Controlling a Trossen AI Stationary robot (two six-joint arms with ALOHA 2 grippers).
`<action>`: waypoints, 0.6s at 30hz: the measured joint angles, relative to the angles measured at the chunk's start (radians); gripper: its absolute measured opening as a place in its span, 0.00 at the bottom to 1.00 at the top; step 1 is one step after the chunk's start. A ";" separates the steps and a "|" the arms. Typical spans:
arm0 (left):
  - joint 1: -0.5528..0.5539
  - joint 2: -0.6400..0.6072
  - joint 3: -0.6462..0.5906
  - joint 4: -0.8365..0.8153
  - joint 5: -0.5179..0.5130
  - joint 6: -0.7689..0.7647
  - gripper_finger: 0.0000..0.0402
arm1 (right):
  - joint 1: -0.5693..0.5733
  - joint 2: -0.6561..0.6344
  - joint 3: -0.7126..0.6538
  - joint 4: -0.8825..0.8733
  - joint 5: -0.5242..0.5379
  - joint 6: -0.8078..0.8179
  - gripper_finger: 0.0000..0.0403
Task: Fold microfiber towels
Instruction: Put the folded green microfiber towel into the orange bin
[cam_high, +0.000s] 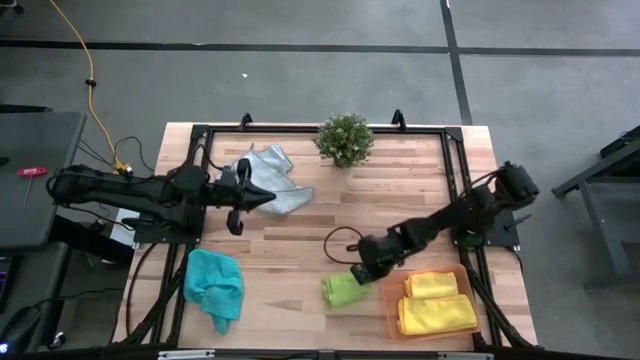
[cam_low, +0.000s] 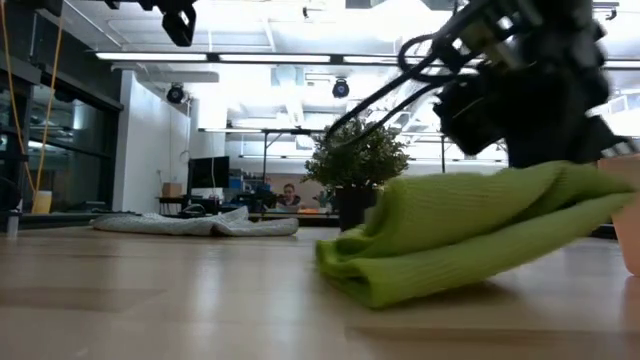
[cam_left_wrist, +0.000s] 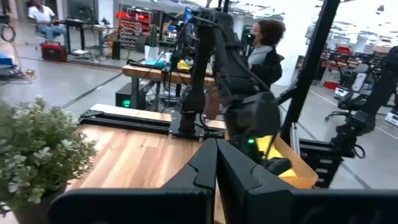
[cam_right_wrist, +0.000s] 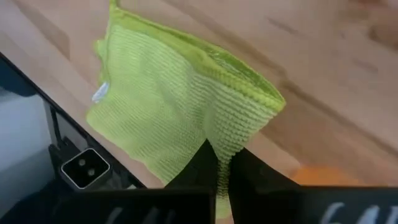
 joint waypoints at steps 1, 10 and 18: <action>0.001 -0.001 0.000 0.003 -0.003 0.001 0.00 | 0.018 -0.010 0.000 -0.013 0.014 0.025 0.00; 0.003 -0.001 0.000 -0.003 -0.028 0.006 0.00 | 0.159 -0.101 0.055 -0.196 0.135 0.205 0.00; 0.003 -0.001 0.000 -0.027 -0.034 0.007 0.00 | 0.215 -0.102 0.231 -0.552 0.164 0.206 0.00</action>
